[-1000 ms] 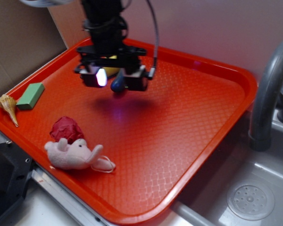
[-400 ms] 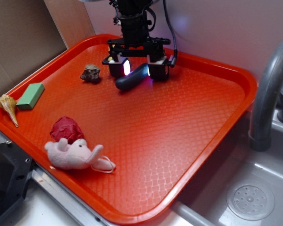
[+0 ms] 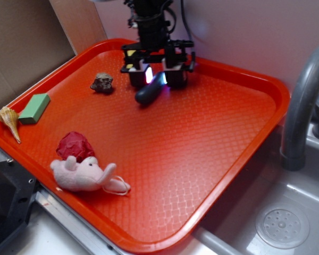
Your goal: Grab the plastic pickle.
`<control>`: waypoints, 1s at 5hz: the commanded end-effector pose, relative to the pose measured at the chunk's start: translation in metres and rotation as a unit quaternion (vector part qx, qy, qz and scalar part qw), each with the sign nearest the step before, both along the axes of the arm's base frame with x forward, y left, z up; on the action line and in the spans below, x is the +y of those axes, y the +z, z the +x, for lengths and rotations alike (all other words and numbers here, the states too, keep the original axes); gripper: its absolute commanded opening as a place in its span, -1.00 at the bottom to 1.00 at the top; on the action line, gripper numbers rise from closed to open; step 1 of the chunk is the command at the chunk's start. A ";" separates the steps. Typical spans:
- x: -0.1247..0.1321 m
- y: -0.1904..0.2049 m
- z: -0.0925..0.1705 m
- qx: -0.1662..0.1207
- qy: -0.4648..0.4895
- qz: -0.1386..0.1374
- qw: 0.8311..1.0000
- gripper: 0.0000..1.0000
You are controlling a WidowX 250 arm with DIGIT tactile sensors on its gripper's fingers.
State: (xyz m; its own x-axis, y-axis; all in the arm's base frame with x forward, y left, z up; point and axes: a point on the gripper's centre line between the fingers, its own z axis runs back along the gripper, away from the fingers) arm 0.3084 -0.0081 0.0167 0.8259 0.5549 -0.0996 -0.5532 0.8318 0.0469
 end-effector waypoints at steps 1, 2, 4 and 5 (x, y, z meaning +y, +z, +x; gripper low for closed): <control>-0.012 0.055 -0.046 -0.081 -0.074 -0.018 0.994 -1.00; -0.021 0.078 -0.074 -0.101 -0.103 -0.011 0.989 -1.00; -0.005 0.125 -0.114 -0.115 -0.129 -0.053 0.984 -1.00; -0.009 0.155 -0.101 -0.082 -0.103 -0.056 0.990 -1.00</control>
State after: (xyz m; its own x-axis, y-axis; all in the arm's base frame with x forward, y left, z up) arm 0.2040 -0.0233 0.1648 0.9253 0.3766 -0.0452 -0.3793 0.9187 -0.1105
